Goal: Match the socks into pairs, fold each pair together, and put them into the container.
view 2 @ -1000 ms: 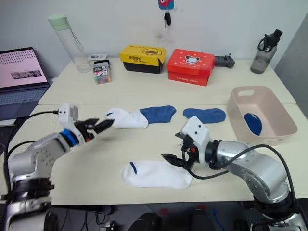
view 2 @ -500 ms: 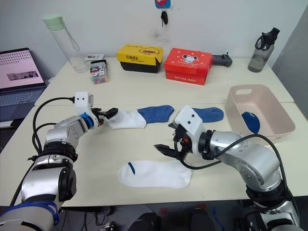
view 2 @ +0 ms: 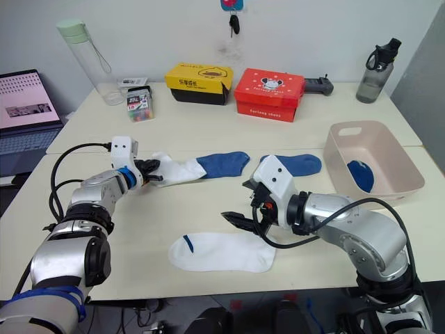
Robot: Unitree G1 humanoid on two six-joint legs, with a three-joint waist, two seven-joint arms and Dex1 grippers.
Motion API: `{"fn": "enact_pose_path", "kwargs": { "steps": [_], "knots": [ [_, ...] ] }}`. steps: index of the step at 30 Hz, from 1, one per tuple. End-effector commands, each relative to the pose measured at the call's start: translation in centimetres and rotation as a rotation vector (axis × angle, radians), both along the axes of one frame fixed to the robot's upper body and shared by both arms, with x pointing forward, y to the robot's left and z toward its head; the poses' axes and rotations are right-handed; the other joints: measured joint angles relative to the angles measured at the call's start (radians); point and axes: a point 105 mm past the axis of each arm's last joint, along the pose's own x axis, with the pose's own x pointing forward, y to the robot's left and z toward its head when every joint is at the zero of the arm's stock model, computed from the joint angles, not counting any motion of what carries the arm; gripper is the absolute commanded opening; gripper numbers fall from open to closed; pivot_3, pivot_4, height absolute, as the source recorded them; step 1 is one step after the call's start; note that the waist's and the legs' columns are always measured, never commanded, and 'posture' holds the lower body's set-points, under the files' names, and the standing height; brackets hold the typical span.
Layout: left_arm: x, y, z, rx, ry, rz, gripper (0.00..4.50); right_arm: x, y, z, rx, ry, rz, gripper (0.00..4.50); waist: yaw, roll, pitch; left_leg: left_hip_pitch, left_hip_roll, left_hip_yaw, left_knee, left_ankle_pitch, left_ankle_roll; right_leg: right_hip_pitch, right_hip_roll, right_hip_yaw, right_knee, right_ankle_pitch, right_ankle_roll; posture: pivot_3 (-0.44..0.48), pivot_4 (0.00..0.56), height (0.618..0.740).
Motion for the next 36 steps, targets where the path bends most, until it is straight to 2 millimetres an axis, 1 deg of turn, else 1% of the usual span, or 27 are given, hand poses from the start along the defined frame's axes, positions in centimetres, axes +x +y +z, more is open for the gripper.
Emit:
{"fn": "enact_pose_path", "kwargs": {
  "steps": [1,4,6,7,8,10,14,16,17,18,20,23,27,30,33,35,36],
  "knots": [
    [-0.2,1.2,3.7,-0.017,-0.164,0.0,0.01,-0.4,0.1,0.8,0.015,-0.04,0.009,4.5,0.0,0.0,0.0,0.0,0.0,0.0,0.0,0.0,0.0,0.0,0.0,0.0,0.0,0.0,0.0,0.0,0.15,0.726],
    [-0.9,1.3,6.2,-0.031,-0.277,-0.037,0.01,-0.3,0.1,0.9,0.019,-0.044,0.009,4.5,-0.001,0.0,0.0,0.0,0.0,0.0,0.0,0.0,0.0,0.0,0.0,0.0,0.0,0.0,0.0,0.0,0.15,0.726],
    [-1.7,0.5,8.6,-0.046,-0.365,-0.1,0.01,-0.3,0.1,0.9,0.021,-0.046,0.008,4.5,-0.001,0.0,0.0,-0.001,0.0,0.0,0.0,0.0,0.0,0.0,0.0,0.0,0.0,0.0,0.0,0.0,0.15,0.726],
    [-2.2,-0.2,9.7,-0.054,-0.402,-0.143,0.01,-0.3,0.1,1.0,0.022,-0.046,0.008,4.5,-0.001,0.0,0.0,-0.001,0.0,0.0,0.0,0.0,0.0,0.0,0.0,0.0,0.0,0.0,0.0,0.0,0.15,0.726],
    [-2.7,-1.2,10.8,-0.068,-0.431,-0.192,0.01,-0.3,0.0,1.0,0.022,-0.047,0.008,4.5,-0.001,0.0,0.0,-0.001,0.0,0.0,0.0,0.0,0.0,0.0,0.0,0.0,-0.001,0.0,0.0,0.0,0.15,0.726],
    [-3.8,-4.0,12.4,-0.054,-0.464,-0.333,0.01,-0.4,-0.5,1.3,0.026,-0.051,0.013,4.5,0.003,0.0,0.0,-0.001,0.0,-0.001,0.001,0.0,0.0,0.0,0.0,0.0,-0.001,0.0,0.0,0.0,0.15,0.726],
    [-5.8,-9.0,14.3,-0.033,-0.482,-0.565,0.01,-1.1,-1.9,1.6,0.01,-0.049,0.036,4.5,0.006,0.0,0.0,-0.002,-0.001,-0.001,0.002,0.0,0.0,0.001,-0.001,-0.001,-0.002,0.0,0.0,0.0,0.15,0.726],
    [-6.6,-11.4,14.5,-0.026,-0.475,-0.688,0.01,-1.1,-2.9,1.8,-0.008,-0.046,0.026,4.5,0.003,0.0,0.0,-0.001,-0.001,-0.001,0.002,0.0,0.0,0.002,-0.001,-0.001,-0.001,0.0,0.0,0.0,0.15,0.726],
    [-6.9,-12.2,14.5,-0.022,-0.471,-0.724,0.01,-1.0,-3.2,1.9,-0.015,-0.045,0.021,4.5,0.003,0.0,0.0,-0.001,0.0,-0.001,0.002,0.0,0.0,0.002,-0.001,-0.001,-0.001,0.0,0.0,0.0,0.15,0.726],
    [-7.3,-13.4,14.4,-0.023,-0.463,-0.785,0.01,-1.0,-3.8,1.9,-0.032,-0.044,0.006,4.5,0.003,0.0,0.0,-0.001,0.0,-0.001,0.002,0.0,0.0,0.002,0.0,-0.001,-0.001,0.0,0.0,0.0,0.15,0.726],
    [-7.8,-14.8,14.1,-0.027,-0.451,-0.86,0.01,-0.9,-4.7,1.9,-0.054,-0.042,-0.019,4.5,0.002,0.0,0.0,-0.001,0.0,0.0,0.001,0.0,0.0,0.002,0.0,-0.001,-0.001,0.0,0.0,0.0,0.15,0.726],
    [-8.8,-17.7,13.5,-0.054,-0.427,-1.01,0.01,-0.9,-6.1,1.8,-0.083,-0.029,-0.071,4.5,0.004,0.0,0.0,-0.001,0.0,0.0,0.001,0.0,0.0,0.002,0.0,-0.001,-0.001,0.0,0.0,0.0,0.15,0.726],
    [-9.4,-20.8,12.6,-0.061,-0.421,-1.175,0.01,-1.6,-7.2,1.5,-0.108,-0.019,-0.108,4.5,0.006,-0.001,0.0,-0.001,0.0,0.0,0.002,0.0,0.0,0.002,0.0,-0.001,-0.002,0.0,0.0,0.0,0.15,0.726],
    [-9.7,-22.2,12.8,-0.077,-0.467,-1.27,0.01,-1.9,-7.7,1.5,-0.113,-0.017,-0.128,4.5,0.007,-0.001,0.0,-0.001,0.0,0.001,0.002,0.0,0.0,0.003,0.0,-0.001,-0.001,0.0,0.0,0.0,0.15,0.726],
    [-9.7,-22.7,13.1,-0.09,-0.484,-1.305,0.01,-2.2,-7.9,1.5,-0.111,-0.014,-0.137,4.5,0.002,-0.001,0.0,-0.001,0.0,0.001,0.002,0.0,0.0,0.003,0.0,-0.001,-0.001,0.0,0.0,0.0,0.15,0.726],
    [-9.4,-22.5,12.6,-0.086,-0.47,-1.295,0.01,-2.3,-8.0,1.5,-0.113,-0.013,-0.143,4.5,0.002,-0.001,0.0,0.0,0.001,0.002,0.001,0.0,0.0,0.003,0.0,0.0,-0.001,0.0,0.0,0.0,0.15,0.726],
    [-9.0,-22.3,11.9,-0.08,-0.447,-1.277,0.01,-2.3,-8.0,1.5,-0.114,-0.013,-0.145,4.5,0.002,-0.001,0.0,0.0,0.001,0.002,0.001,0.0,0.0,0.003,0.0,0.0,-0.001,0.0,0.0,0.0,0.15,0.726]
  ]
}}
